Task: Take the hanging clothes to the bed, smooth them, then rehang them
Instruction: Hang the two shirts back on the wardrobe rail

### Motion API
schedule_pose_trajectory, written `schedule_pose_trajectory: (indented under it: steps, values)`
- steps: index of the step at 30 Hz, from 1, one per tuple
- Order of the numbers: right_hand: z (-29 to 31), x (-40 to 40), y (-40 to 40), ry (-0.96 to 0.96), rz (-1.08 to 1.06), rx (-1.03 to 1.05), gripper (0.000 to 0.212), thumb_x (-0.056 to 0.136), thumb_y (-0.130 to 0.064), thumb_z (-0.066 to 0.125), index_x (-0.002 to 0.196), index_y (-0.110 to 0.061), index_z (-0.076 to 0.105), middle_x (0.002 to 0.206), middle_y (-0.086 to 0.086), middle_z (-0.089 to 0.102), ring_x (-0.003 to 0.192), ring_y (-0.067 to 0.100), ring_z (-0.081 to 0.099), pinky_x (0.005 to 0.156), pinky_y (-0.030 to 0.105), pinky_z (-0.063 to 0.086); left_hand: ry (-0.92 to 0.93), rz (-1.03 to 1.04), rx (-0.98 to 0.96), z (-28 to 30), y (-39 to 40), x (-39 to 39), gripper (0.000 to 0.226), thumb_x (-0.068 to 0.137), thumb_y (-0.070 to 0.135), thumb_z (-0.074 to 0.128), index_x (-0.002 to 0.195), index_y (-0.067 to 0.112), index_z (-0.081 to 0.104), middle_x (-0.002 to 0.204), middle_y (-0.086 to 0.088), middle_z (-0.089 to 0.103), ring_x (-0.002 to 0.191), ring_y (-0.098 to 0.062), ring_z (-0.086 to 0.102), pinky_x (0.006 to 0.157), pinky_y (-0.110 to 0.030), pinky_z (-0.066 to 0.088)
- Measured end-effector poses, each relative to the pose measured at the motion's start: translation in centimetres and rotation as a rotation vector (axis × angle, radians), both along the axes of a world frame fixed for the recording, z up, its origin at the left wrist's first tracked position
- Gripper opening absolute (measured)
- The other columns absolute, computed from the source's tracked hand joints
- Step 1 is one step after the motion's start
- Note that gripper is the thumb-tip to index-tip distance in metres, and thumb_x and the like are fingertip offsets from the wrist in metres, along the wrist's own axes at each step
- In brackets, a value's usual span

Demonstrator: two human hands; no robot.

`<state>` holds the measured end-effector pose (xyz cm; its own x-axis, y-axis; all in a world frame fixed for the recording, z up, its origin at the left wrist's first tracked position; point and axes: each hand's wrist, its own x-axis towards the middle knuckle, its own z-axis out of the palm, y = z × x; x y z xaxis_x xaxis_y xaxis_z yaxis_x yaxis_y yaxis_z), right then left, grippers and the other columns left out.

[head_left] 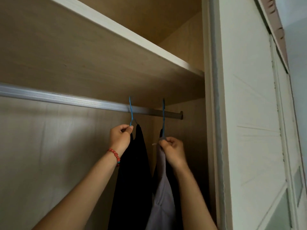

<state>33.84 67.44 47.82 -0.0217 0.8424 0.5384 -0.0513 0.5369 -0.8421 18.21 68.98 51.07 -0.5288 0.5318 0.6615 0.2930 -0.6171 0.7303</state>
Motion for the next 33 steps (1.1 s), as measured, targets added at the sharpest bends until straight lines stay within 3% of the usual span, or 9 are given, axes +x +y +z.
schedule_pose_trajectory:
  steps: [4, 7, 10, 15, 18, 22, 24, 28, 33]
  values:
    - [1.3, -1.0, 2.5, 0.038, 0.005, 0.006, 0.006, 0.089, -0.002, 0.051, 0.093, -0.002, 0.055, 0.064, 0.001, 0.051, 0.054, 0.004, 0.049, 0.043, 0.006, 0.034, 0.007, 0.074, -0.003, 0.0, 0.3, -0.8, 0.017, 0.085, 0.004, 0.058, 0.094, -0.009, 0.065, 0.061, 0.005, 0.052, 0.059, -0.006, 0.047, 0.051, -0.007, 0.039]
    - [1.4, -1.4, 3.4, 0.018, 0.008, 0.014, 0.004, 0.089, -0.002, 0.051, 0.086, -0.003, 0.054, 0.059, 0.001, 0.047, 0.053, 0.007, 0.042, 0.038, 0.005, 0.03, 0.015, 0.097, -0.007, -0.3, 0.1, -1.5, 0.017, 0.086, 0.006, 0.059, 0.093, -0.008, 0.066, 0.064, 0.005, 0.054, 0.062, -0.007, 0.05, 0.058, -0.014, 0.042]
    - [1.1, -1.5, 4.3, -0.013, -0.004, 0.007, 0.012, 0.089, -0.004, 0.052, 0.077, -0.007, 0.054, 0.058, -0.001, 0.047, 0.053, 0.007, 0.041, 0.038, 0.006, 0.03, 0.011, 0.092, -0.01, -0.5, -0.4, -1.7, 0.012, 0.086, 0.006, 0.058, 0.089, -0.002, 0.067, 0.063, 0.004, 0.055, 0.059, -0.005, 0.051, 0.044, 0.0, 0.039]
    - [-0.8, -1.8, 5.0, -0.106, 0.005, -0.085, 0.015, 0.09, -0.007, 0.053, 0.097, 0.001, 0.063, 0.075, 0.004, 0.058, 0.063, 0.008, 0.049, 0.052, 0.014, 0.039, -0.016, 0.094, -0.018, -1.0, -0.8, -1.6, 0.014, 0.086, 0.008, 0.058, 0.09, -0.002, 0.067, 0.063, 0.004, 0.055, 0.057, -0.003, 0.051, 0.04, 0.003, 0.035]
    - [-1.5, -1.7, 4.4, -0.089, -0.015, -0.099, 0.023, 0.089, -0.006, 0.052, 0.103, 0.01, 0.062, 0.069, 0.002, 0.056, 0.063, 0.011, 0.05, 0.045, 0.009, 0.037, -0.025, 0.09, -0.04, -1.9, -1.1, -1.7, 0.016, 0.087, 0.008, 0.058, 0.092, -0.004, 0.067, 0.064, 0.003, 0.054, 0.061, -0.005, 0.049, 0.039, 0.003, 0.035]
    - [-1.3, -1.2, 3.3, -0.055, -0.062, -0.112, 0.025, 0.09, -0.006, 0.053, 0.108, 0.011, 0.06, 0.096, 0.019, 0.066, 0.092, 0.027, 0.061, 0.066, 0.022, 0.041, -0.039, 0.106, -0.046, -2.2, -1.8, -2.4, 0.016, 0.086, 0.008, 0.058, 0.093, -0.005, 0.067, 0.064, 0.004, 0.055, 0.061, -0.005, 0.049, 0.051, -0.01, 0.042]
    - [-1.2, -1.0, 2.8, -0.064, -0.072, -0.113, 0.025, 0.09, -0.006, 0.053, 0.106, 0.012, 0.061, 0.102, 0.024, 0.065, 0.088, 0.026, 0.06, 0.065, 0.026, 0.042, -0.045, 0.116, -0.047, -2.2, -2.3, -2.9, 0.016, 0.086, 0.008, 0.059, 0.092, -0.004, 0.068, 0.064, 0.004, 0.055, 0.061, -0.005, 0.049, 0.056, -0.014, 0.039]
    - [-1.0, -0.7, 2.0, -0.089, -0.114, -0.12, 0.024, 0.089, -0.005, 0.056, 0.11, 0.005, 0.062, 0.107, 0.017, 0.064, 0.089, 0.02, 0.055, 0.084, 0.032, 0.047, -0.034, 0.125, -0.071, -2.2, -3.6, -3.8, 0.016, 0.085, 0.009, 0.059, 0.091, -0.003, 0.068, 0.071, -0.004, 0.06, 0.072, -0.018, 0.056, 0.069, -0.022, 0.041]
    - [-1.6, -0.1, -1.1, -0.281, -0.23, -0.075, 0.042, 0.091, -0.014, 0.055, 0.131, -0.009, 0.048, 0.129, 0.01, 0.056, 0.117, 0.022, 0.053, 0.092, 0.029, 0.043, 0.004, 0.077, -0.106, -2.5, -5.3, -4.6, 0.013, 0.084, 0.013, 0.061, 0.089, 0.006, 0.07, 0.087, -0.008, 0.064, 0.086, -0.021, 0.057, 0.078, -0.026, 0.042]
